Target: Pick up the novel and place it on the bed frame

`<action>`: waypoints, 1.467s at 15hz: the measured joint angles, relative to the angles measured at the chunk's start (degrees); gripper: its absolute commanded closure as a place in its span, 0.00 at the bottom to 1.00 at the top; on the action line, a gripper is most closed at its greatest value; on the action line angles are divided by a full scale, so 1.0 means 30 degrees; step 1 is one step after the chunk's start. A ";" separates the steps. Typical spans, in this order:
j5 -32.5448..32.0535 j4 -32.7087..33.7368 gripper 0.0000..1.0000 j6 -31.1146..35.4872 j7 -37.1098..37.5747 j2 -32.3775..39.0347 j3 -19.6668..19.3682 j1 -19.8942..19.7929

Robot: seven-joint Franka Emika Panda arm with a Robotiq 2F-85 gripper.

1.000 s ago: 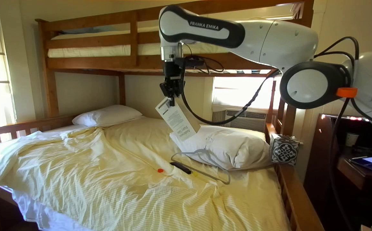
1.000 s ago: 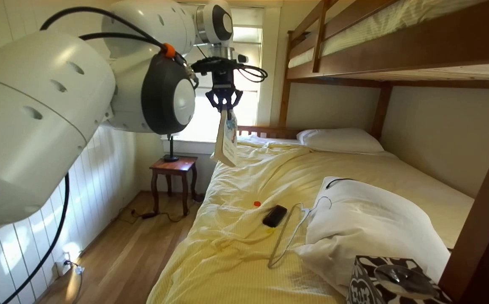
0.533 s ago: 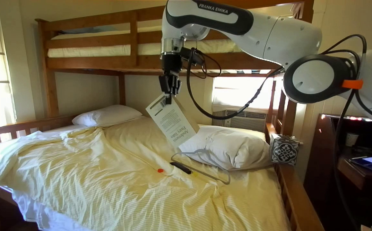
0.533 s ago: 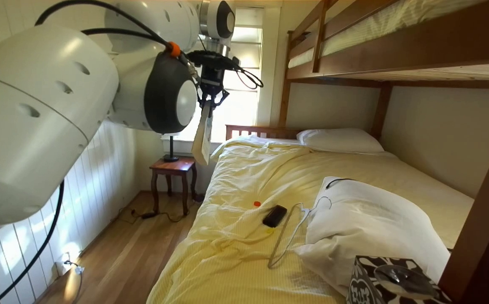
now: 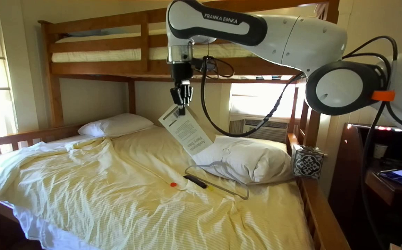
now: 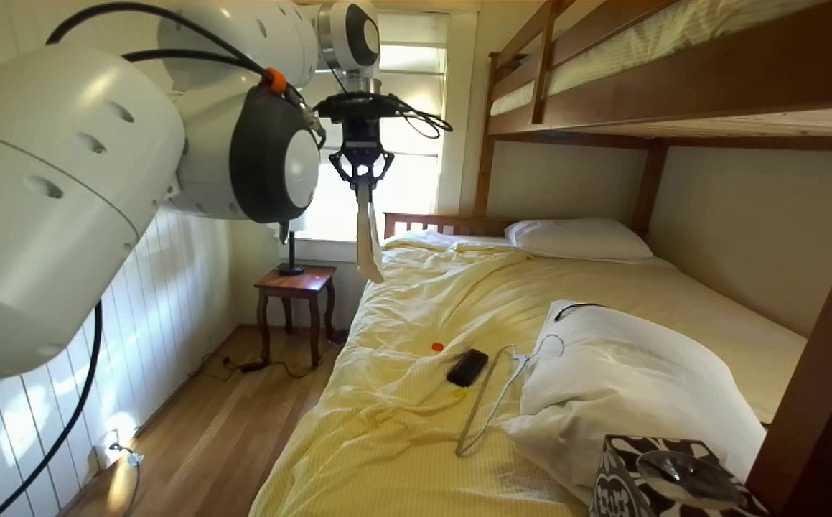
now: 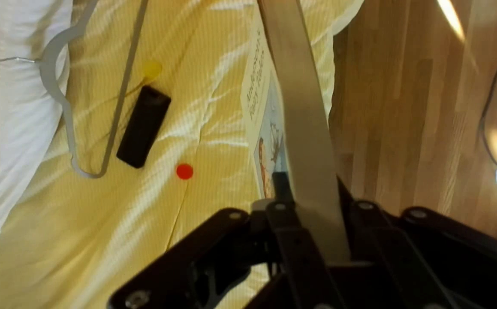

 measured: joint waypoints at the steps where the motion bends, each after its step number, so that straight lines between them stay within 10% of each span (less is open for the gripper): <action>1: 0.0000 -0.0001 0.76 0.0697 0.0689 0.0134 -0.0074 0.0105; 10: 0.0000 -0.0005 0.94 0.1765 0.2363 0.0730 -0.0406 0.0377; 17: 0.0105 0.0048 0.94 0.7035 0.3307 0.0603 -0.0319 0.0348; 22: 0.0067 0.0023 0.94 0.4818 0.5667 0.0361 -0.0715 0.0386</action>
